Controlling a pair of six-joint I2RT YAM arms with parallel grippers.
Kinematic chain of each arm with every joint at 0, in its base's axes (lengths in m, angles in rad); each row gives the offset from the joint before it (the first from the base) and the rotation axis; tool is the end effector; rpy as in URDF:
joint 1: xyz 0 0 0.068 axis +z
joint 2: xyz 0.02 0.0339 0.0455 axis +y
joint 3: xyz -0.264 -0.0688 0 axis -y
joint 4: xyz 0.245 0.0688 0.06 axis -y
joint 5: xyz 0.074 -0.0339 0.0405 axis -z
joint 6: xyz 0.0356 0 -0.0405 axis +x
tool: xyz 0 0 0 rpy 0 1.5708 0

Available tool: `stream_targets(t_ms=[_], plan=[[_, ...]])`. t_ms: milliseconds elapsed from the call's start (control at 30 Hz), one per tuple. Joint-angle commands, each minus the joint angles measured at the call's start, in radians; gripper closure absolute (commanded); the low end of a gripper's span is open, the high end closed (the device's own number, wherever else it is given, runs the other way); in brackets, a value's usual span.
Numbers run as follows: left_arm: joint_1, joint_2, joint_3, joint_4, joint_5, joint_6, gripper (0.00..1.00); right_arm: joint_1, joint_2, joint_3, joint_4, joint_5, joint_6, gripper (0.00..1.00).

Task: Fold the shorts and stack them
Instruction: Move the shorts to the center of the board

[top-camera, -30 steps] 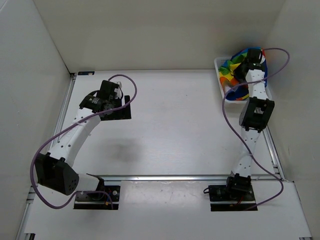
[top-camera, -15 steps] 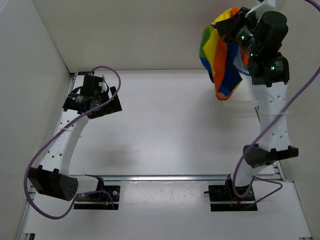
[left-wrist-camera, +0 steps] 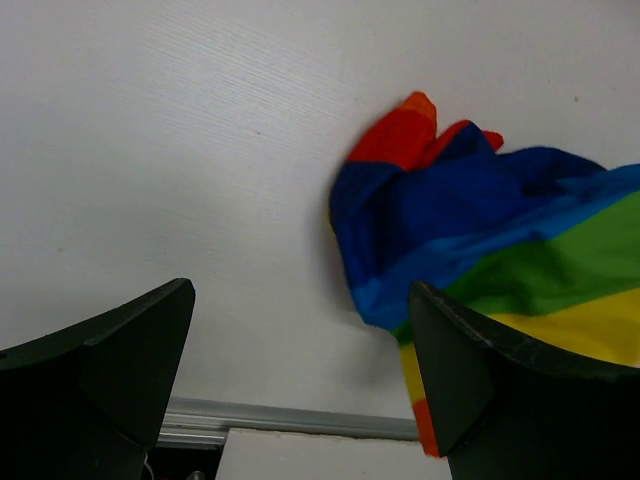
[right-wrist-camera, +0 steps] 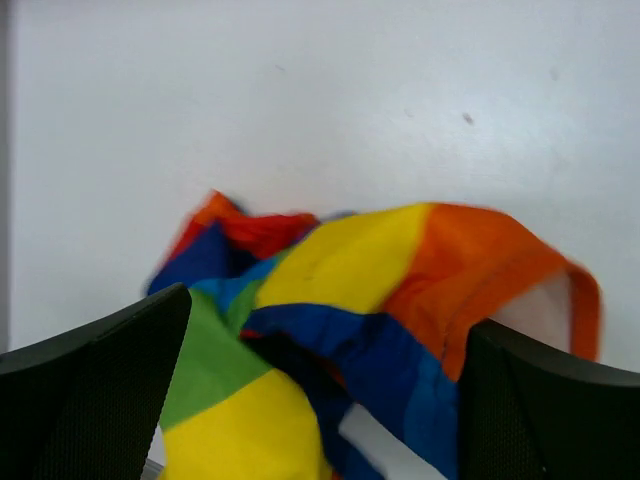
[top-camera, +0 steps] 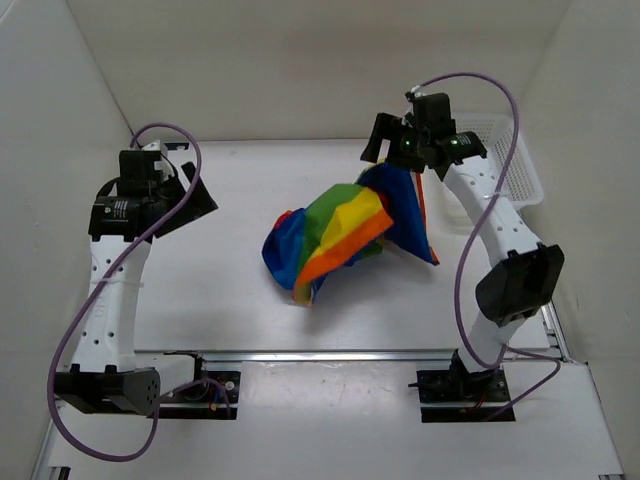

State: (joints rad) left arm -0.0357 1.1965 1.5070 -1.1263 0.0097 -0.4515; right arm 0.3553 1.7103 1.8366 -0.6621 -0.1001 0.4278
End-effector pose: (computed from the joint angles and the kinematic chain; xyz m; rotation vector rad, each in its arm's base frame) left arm 0.2134 -0.0080 0.4114 -0.4909 2.3495 -0.2409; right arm 0.3609 0.1377 0.4095 0.0167 2.1565 0.5681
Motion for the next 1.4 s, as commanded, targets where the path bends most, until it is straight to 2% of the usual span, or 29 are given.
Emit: stream_targets(t_ms=[0,67,167,200,300,433,533,667,733,767,833,867,933,967,1067,1100,1133,1233,1367], plan=[[0.003,0.009,-0.056,0.006,0.104,0.019,0.00,-0.033,-0.064,0.049,-0.099,0.038,-0.014,0.00],[0.003,0.009,-0.134,0.046,0.124,0.028,0.00,-0.024,-0.145,-0.055,-0.051,0.127,-0.014,0.00],[0.003,0.009,-0.279,0.111,0.165,-0.010,0.00,-0.024,-0.285,-0.184,-0.051,0.161,0.022,0.02],[0.003,0.018,-0.310,0.158,0.208,-0.010,0.00,-0.015,-0.346,-0.222,-0.051,0.161,0.031,0.06],[0.003,0.090,-0.375,0.213,0.236,-0.036,0.00,0.037,-0.460,-0.391,-0.099,0.209,0.077,0.06],[-0.032,0.210,-0.366,0.250,0.248,-0.036,0.00,0.157,-0.578,-0.604,-0.194,0.295,0.187,0.00],[-0.064,0.307,-0.338,0.280,0.247,-0.024,0.00,0.183,-0.670,-0.735,-0.284,0.359,0.282,0.00],[-0.087,0.431,-0.298,0.315,0.256,-0.024,0.00,0.209,-0.782,-0.829,-0.265,0.265,0.313,0.00],[-0.111,0.492,-0.268,0.324,0.256,-0.024,0.00,0.284,-0.791,-0.862,-0.199,0.160,0.327,0.00],[-0.112,0.509,-0.257,0.333,0.256,-0.024,0.00,0.327,-0.747,-0.863,-0.180,0.151,0.338,0.00],[-0.122,0.552,-0.231,0.345,0.256,-0.033,0.10,0.506,-0.633,-0.838,-0.152,0.224,0.356,0.00],[-0.133,0.567,-0.220,0.346,0.265,-0.033,0.17,0.630,-0.579,-0.811,-0.152,0.265,0.356,0.00],[-0.133,0.589,-0.193,0.346,0.277,-0.033,0.33,0.730,-0.402,-0.705,-0.162,0.324,0.322,0.00],[-0.142,0.604,-0.192,0.346,0.277,-0.033,0.52,0.772,-0.341,-0.668,-0.162,0.345,0.310,0.00],[-0.142,0.624,-0.162,0.346,0.277,-0.033,0.86,0.920,-0.119,-0.542,-0.171,0.401,0.246,0.00],[-0.142,0.624,-0.153,0.346,0.277,-0.033,0.90,0.939,-0.071,-0.516,-0.171,0.401,0.229,0.00],[-0.142,0.624,-0.153,0.346,0.277,-0.033,0.90,0.956,0.011,-0.475,-0.171,0.434,0.218,0.00],[-0.142,0.615,-0.143,0.346,0.277,-0.033,0.90,0.979,0.125,-0.441,-0.140,0.435,0.181,0.00],[-0.142,0.585,-0.134,0.336,0.277,-0.033,0.90,0.979,0.204,-0.450,-0.108,0.401,0.181,0.20]])
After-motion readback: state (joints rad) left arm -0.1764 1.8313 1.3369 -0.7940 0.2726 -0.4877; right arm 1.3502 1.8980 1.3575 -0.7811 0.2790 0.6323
